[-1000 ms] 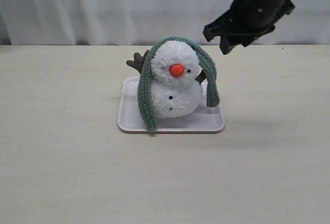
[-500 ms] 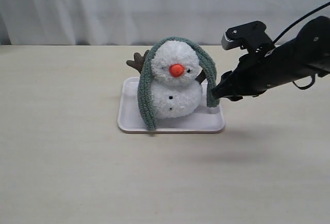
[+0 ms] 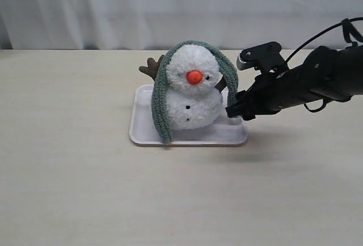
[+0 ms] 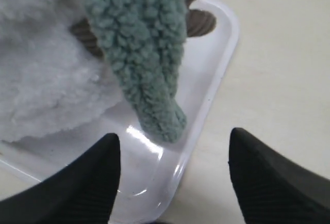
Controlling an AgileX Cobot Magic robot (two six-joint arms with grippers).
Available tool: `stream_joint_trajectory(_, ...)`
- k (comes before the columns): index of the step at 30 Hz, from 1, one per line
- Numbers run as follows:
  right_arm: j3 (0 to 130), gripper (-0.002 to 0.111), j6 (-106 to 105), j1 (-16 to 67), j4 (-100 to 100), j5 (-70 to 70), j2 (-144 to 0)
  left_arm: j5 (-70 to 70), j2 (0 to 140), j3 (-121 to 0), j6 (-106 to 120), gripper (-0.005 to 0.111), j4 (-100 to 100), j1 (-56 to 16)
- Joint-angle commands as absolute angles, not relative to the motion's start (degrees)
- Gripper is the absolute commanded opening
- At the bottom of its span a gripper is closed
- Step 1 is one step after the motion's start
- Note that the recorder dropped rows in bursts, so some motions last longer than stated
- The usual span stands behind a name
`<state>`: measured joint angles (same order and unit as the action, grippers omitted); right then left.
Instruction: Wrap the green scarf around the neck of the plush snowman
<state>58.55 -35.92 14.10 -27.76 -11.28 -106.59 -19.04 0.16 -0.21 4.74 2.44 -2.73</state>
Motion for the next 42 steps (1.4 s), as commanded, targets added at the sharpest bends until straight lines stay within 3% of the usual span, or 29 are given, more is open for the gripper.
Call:
stream_joint_trajectory(1,58.66,0.058,-38.59,15.82,-28.02,-8.37,-108.38,-18.48,0.0,0.0,4.68,0.0,2.31,-2.69)
stream_joint_trajectory(6,58.66,0.054,-39.49,19.8,-28.02,-1.09,-108.6,-18.48,0.0,0.0,4.68,0.0,2.31,-2.69)
stream_joint_trajectory(12,58.66,0.027,-37.75,19.21,-28.02,0.31,-109.13,-18.48,0.0,0.0,4.68,0.0,2.31,-2.69)
stream_joint_trajectory(17,58.66,0.027,-36.41,19.21,-29.36,1.91,-109.22,-18.48,0.0,0.0,4.68,0.0,2.31,-2.69)
stream_joint_trajectory(20,58.66,0.004,-38.32,19.21,-28.88,-0.51,-108.84,-18.48,0.0,0.0,4.68,0.0,2.31,-2.69)
stream_joint_trajectory(27,58.82,0.004,-38.31,19.34,-29.38,-6.18,-102.99,-18.48,0.0,0.0,4.68,0.0,2.31,-2.69)
stream_joint_trajectory(35,66.75,0.004,-31.58,19.34,-29.56,-33.52,-102.45,-18.48,0.0,0.0,4.68,0.0,2.31,-2.69)
stream_joint_trajectory(42,68.04,0.004,-23.92,19.34,-26.9,-31.65,-107.31,-18.48,0.0,0.0,4.68,0.0,2.31,-2.69)
